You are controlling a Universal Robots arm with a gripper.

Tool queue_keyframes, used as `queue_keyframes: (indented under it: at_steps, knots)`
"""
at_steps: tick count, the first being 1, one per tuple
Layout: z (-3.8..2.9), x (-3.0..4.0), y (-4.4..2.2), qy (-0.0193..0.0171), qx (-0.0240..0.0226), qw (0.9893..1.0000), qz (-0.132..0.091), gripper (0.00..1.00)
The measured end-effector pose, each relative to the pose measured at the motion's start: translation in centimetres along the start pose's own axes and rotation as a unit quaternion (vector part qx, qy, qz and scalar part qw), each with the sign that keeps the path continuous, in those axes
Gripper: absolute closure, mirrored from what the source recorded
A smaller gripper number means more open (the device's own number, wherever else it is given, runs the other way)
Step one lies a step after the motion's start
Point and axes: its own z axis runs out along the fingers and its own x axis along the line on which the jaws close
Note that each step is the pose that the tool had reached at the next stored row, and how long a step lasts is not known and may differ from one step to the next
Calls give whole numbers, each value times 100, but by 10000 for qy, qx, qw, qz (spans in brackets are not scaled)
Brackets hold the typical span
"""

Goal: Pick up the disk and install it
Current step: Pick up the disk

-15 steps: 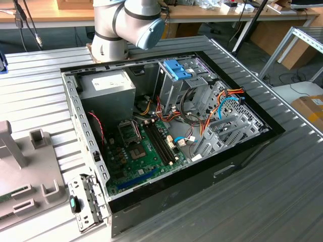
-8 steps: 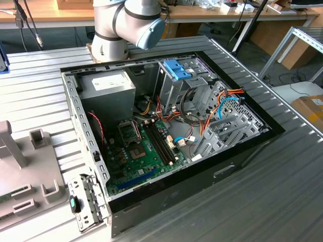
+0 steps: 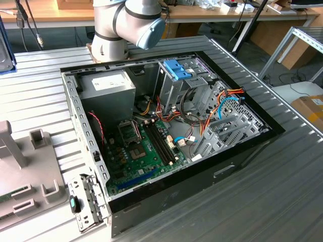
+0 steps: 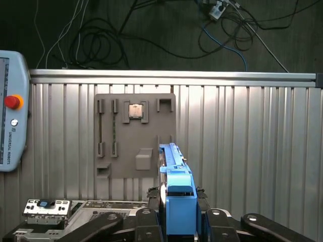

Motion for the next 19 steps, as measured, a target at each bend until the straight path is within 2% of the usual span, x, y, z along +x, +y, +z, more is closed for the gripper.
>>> queue_keyframes:
  at_steps: [6, 12, 17, 19]
  knots:
    - [2, 1, -124, 0, 0, 10000, 0, 63]
    - [3, 2, -207, 0, 0, 10000, 0, 63]
    - [5, 4, -342, 0, 0, 10000, 0, 63]
    - [5, 4, -357, 0, 0, 10000, 1, 63]
